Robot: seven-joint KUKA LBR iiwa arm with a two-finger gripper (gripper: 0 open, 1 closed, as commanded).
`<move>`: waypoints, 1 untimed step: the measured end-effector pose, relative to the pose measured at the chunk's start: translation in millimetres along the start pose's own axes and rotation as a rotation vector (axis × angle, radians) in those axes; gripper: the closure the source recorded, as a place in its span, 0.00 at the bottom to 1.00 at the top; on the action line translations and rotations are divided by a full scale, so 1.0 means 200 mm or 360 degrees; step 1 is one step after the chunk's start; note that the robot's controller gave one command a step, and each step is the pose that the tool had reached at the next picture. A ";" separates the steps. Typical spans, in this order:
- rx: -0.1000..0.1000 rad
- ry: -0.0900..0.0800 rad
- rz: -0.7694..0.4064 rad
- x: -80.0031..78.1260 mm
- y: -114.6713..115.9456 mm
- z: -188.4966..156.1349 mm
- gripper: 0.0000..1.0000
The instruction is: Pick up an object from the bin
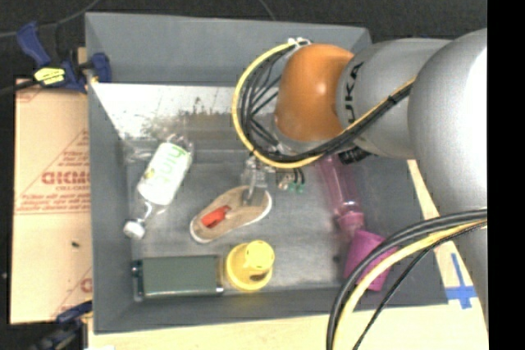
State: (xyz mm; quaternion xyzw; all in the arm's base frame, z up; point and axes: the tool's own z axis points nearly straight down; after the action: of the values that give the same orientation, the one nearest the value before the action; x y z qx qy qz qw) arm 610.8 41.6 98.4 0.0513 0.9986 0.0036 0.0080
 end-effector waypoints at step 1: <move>0.0000 0.0000 0.0000 0.00 0.00 0.00 1.00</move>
Offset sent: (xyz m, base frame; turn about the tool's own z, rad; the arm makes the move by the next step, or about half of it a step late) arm 0.0037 -0.0113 -0.0055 -0.0556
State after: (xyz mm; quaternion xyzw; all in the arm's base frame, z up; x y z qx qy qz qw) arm 610.8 41.6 98.4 0.0514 0.9986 0.0037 0.0080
